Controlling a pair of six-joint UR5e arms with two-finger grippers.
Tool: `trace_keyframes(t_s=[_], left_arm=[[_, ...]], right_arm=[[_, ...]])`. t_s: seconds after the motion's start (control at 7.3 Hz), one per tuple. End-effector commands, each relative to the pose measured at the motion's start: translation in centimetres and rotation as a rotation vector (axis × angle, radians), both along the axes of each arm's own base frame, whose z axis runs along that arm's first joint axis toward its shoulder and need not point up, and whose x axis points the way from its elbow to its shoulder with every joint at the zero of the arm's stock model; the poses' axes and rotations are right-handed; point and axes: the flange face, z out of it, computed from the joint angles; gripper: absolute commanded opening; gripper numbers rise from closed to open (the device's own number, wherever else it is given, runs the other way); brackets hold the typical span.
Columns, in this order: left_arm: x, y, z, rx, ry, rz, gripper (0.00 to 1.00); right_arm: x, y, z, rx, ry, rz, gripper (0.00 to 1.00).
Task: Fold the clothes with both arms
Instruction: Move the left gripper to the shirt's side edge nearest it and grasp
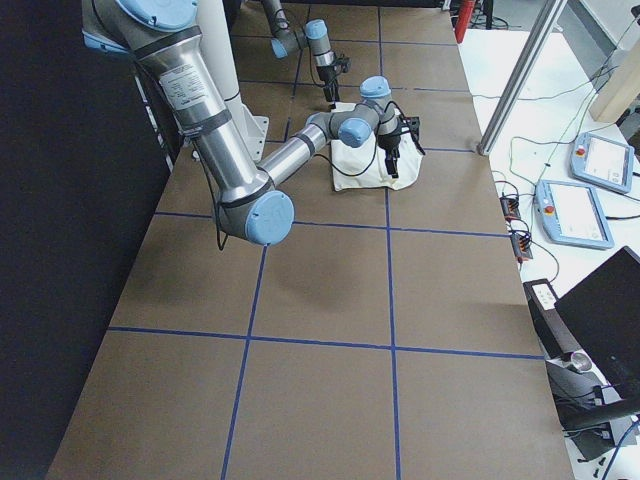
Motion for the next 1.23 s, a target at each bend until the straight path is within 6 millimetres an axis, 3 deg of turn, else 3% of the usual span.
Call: trace_keyframes(t_s=[0.0, 0.27, 0.68, 0.82, 0.96, 1.1], left_arm=[[0.3, 0.3, 0.2, -0.003, -0.002, 0.006, 0.35], [0.6, 0.6, -0.1, -0.001, 0.002, 0.014, 0.00], [-0.4, 0.1, -0.5, 0.014, 0.001, 0.008, 0.00], [-2.0, -2.4, 0.0, 0.076, -0.041, -0.003, 0.00], [-5.6, -7.2, 1.1, 0.158, -0.111, -0.036, 0.00], [-7.7, -11.8, 3.2, 0.177, -0.182, -0.073, 0.00]], right_arm=[[0.0, 0.0, 0.1, -0.002, 0.001, 0.003, 1.00], [0.0, 0.0, 0.2, -0.003, 0.002, 0.003, 1.00], [0.0, 0.1, 0.2, -0.004, 0.001, 0.005, 1.00], [-0.1, 0.1, 0.3, -0.006, 0.002, 0.004, 1.00], [-0.1, 0.0, 0.3, -0.004, 0.003, 0.004, 1.00], [-0.1, 0.0, 0.2, -0.004, 0.001, 0.005, 1.00]])
